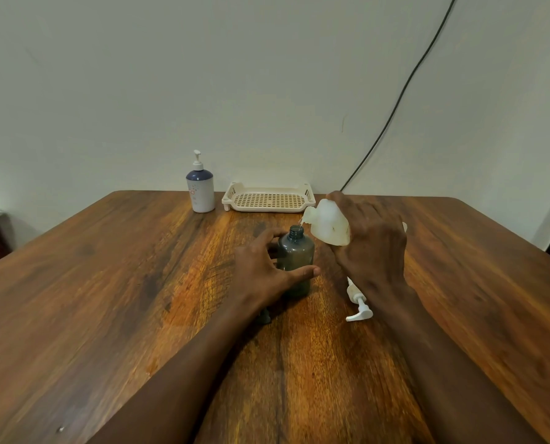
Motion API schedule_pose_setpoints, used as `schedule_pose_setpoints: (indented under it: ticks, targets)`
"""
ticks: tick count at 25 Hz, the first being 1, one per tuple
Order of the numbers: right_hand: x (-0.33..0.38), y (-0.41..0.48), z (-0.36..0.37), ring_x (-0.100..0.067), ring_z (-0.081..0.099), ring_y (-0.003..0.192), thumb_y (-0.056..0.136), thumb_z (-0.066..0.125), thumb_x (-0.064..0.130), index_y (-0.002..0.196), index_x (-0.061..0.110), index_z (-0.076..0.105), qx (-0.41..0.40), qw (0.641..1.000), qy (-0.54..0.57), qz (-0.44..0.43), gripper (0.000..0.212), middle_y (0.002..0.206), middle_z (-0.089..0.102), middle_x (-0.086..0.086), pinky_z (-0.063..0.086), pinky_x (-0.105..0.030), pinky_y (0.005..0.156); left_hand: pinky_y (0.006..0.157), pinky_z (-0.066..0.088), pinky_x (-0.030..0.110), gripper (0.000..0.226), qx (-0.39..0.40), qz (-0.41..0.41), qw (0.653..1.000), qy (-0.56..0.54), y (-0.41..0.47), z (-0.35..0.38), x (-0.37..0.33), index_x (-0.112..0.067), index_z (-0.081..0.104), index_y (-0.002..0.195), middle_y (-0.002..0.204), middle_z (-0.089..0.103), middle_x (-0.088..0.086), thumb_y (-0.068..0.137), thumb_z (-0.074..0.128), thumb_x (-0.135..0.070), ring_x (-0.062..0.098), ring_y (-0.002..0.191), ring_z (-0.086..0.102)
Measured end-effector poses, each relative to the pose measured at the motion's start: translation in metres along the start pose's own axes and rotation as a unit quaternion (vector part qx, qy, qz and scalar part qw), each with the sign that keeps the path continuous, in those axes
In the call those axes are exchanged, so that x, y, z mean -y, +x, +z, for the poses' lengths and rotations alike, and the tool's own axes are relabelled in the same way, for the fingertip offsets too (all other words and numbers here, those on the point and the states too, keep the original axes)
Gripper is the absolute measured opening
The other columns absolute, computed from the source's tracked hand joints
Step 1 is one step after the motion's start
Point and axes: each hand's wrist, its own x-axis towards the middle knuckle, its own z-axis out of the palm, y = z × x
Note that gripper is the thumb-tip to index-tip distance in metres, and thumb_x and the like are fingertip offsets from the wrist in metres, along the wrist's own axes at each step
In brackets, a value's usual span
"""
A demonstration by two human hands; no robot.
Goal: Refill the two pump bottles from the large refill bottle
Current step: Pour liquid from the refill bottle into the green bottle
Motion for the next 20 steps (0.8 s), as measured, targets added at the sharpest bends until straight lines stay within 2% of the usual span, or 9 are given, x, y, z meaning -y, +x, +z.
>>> schedule_pose_setpoints:
  ticks: [2,6,9,20]
  targets:
    - [0.0000,0.0001,-0.0009,-0.044,0.069,0.104,0.059,0.099,0.015,0.136,0.009,0.064,0.000,1.000,-0.008,0.019,0.085,0.120,0.071,-0.022,0.056,-0.059,0.092,0.070,0.041,-0.007,0.095,-0.001,-0.001,1.000,0.003,0.0003,0.0002,0.0002,-0.025,0.057,0.137,0.130,0.068,0.004,0.057,0.091,-0.064,-0.007,0.090,0.053]
    - [0.0042,-0.0008,-0.0015,-0.047,0.070,0.101,0.057,0.100,0.012,0.134,0.006,0.065,-0.010,1.000,0.004,0.008,0.084,0.119,0.072,-0.025,0.055,-0.064,0.091,0.069,0.040,-0.007,0.096,-0.003,0.002,1.000,0.002,0.0002,0.0004,0.0009,-0.024,0.057,0.137,0.130,0.068,0.004,0.057,0.089,-0.065,-0.017,0.088,0.049]
    - [0.0049,0.0005,-0.0030,-0.049,0.070,0.099,0.057,0.100,0.010,0.133,0.004,0.066,-0.024,1.000,0.012,0.005,0.083,0.117,0.072,-0.026,0.055,-0.067,0.089,0.069,0.040,-0.007,0.096,-0.002,0.001,1.000,0.004,0.0001,0.0004,0.0013,-0.025,0.056,0.138,0.130,0.068,0.004,0.057,0.089,-0.065,-0.019,0.088,0.048]
    - [0.0035,0.0003,-0.0026,-0.044,0.068,0.108,0.060,0.098,0.015,0.138,0.011,0.063,-0.008,1.000,-0.003,0.011,0.085,0.123,0.071,-0.022,0.053,-0.064,0.096,0.072,0.042,-0.006,0.095,0.003,0.007,1.000,0.004,-0.0001,-0.0003,0.0031,-0.026,0.056,0.138,0.129,0.068,0.002,0.058,0.090,-0.065,-0.017,0.090,0.050]
